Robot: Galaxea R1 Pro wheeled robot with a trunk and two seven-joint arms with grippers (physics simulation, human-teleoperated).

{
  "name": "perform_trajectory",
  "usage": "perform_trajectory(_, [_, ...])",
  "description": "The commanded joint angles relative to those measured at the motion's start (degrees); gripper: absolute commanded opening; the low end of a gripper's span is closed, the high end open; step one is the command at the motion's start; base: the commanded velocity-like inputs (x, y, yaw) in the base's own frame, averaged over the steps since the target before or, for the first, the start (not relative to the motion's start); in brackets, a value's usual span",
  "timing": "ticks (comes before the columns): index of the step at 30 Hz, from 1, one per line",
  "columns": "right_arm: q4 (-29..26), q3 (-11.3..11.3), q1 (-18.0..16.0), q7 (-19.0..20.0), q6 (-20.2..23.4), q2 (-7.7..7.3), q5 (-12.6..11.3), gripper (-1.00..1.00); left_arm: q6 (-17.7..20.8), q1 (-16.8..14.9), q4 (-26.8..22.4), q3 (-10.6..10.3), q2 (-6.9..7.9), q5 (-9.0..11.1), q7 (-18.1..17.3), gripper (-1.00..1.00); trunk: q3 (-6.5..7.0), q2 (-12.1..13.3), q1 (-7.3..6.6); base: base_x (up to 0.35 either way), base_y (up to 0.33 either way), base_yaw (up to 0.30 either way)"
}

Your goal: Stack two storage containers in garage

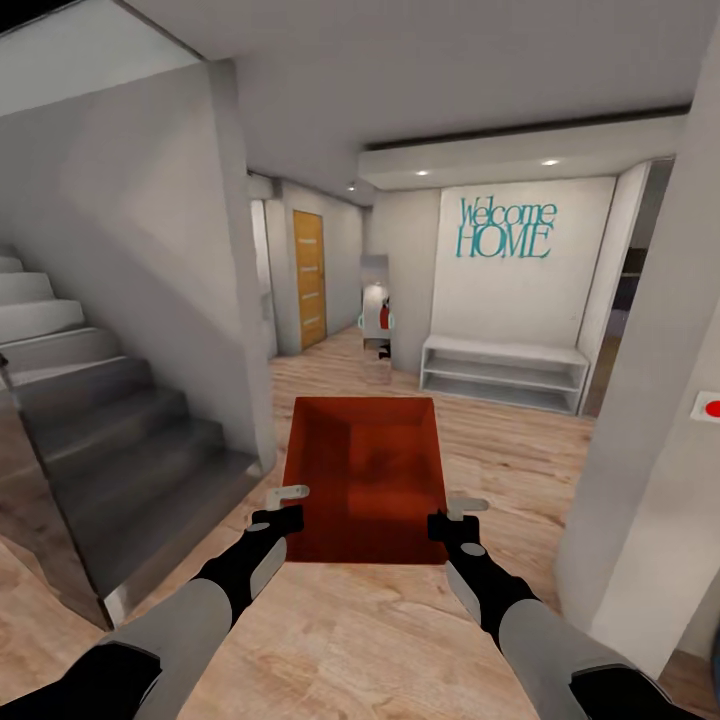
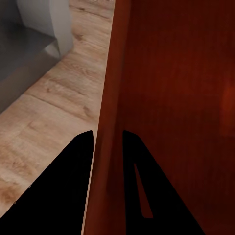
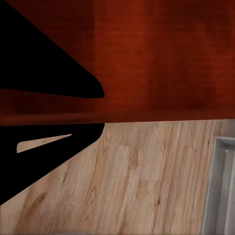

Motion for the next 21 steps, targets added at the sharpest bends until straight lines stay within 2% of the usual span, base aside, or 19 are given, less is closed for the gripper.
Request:
perform_trajectory(1, [0.2, -1.7, -0.1, -4.8, -0.3, -0.05, -0.8, -1.0, 0.3, 0.0, -0.3, -0.2, 1.32, -1.1, 2.9, -1.0, -0.08, -0.1, 0.04, 0.326, 0.0, 0.0])
perform_trajectory(21, [0.2, -1.7, -0.1, -4.8, -0.3, -0.05, -0.9, -1.0, 0.3, 0.0, -0.3, -0.3, 1.32, -1.1, 2.9, -1.0, -0.08, -0.1, 0.04, 0.326, 0.0, 0.0])
